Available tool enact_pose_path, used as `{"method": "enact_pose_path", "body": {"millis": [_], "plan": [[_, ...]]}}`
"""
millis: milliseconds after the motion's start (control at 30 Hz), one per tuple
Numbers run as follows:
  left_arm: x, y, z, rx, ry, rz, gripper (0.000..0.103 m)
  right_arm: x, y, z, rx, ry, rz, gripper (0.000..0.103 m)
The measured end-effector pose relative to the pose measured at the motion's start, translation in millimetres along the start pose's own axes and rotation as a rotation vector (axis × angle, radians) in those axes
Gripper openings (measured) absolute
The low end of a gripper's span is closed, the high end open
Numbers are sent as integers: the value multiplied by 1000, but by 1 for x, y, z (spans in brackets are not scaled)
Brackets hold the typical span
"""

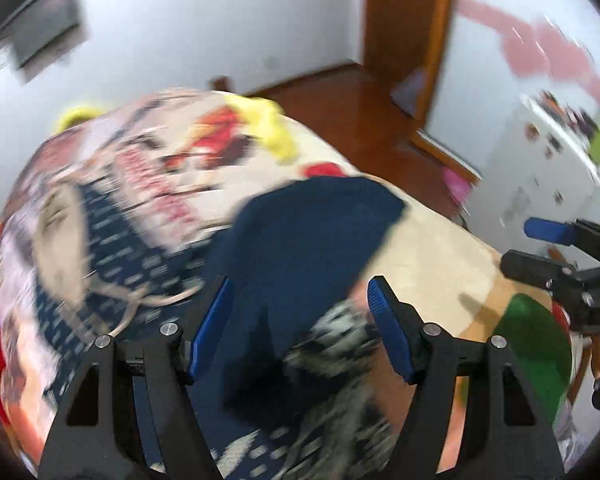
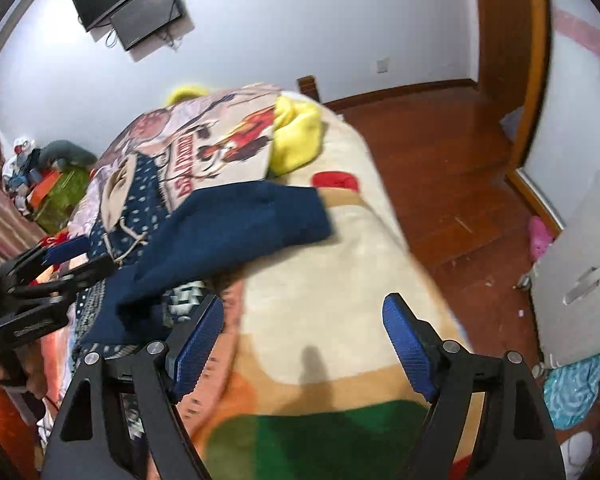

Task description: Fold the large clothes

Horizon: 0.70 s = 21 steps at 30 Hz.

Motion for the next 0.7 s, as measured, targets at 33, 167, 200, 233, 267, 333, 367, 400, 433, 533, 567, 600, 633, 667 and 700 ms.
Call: {"method": "enact_pose_path", "body": {"millis": [33, 167, 200, 233, 267, 333, 367, 400, 433, 533, 567, 600, 633, 667, 700], "plan": [[-5, -10, 9, 12, 24, 34, 69, 2, -7, -1, -2, -2, 14, 81], [-16, -44, 51, -60, 94, 164, 69, 9, -29, 2, -8, 2, 76, 81], [-17, -47, 60, -83, 106, 176, 66, 11, -35, 3, -8, 5, 92, 81], [-19, -48, 66, -103, 112, 176, 61, 14, -39, 5, -12, 11, 107, 81], [-20, -47, 72, -119, 116, 168, 49, 16, -42, 7, -18, 17, 118, 81], [-21, -42, 75, -120, 110, 145, 19, 20, -48, 10, -33, 34, 140, 81], [-21, -39, 74, -102, 103, 132, 9, 22, -50, 12, -38, 39, 145, 81], [-20, -34, 71, -95, 91, 114, 8, 23, -51, 13, -40, 44, 149, 81], [-21, -29, 66, -85, 71, 94, 8, 23, -52, 15, -40, 49, 150, 81], [-23, -17, 40, -62, -7, 45, 7, 21, -48, 18, -47, 57, 143, 81], [-21, -8, 24, -49, -44, 21, 7, 19, -45, 19, -53, 57, 135, 81], [-22, -1, 17, -37, -62, 7, 7, 19, -42, 19, -55, 57, 129, 81], [-20, 11, 0, -23, -93, -18, 7, 17, -36, 20, -58, 56, 116, 81], [-17, 19, -11, -19, -110, -33, 7, 15, -32, 21, -60, 56, 105, 81], [-13, 29, -24, -20, -133, -51, 7, 14, -28, 21, -62, 57, 96, 81]]}}
Point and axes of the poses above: each gripper's, at about its wrist camera, not at the fingertips, and z roughly the way its jaws point, y to its left, x to its underside, the point moved 1 cm from there along z, roughly the way its jaws point, and after that the axes turned 6 degrees about y, right-handed, at the moved point
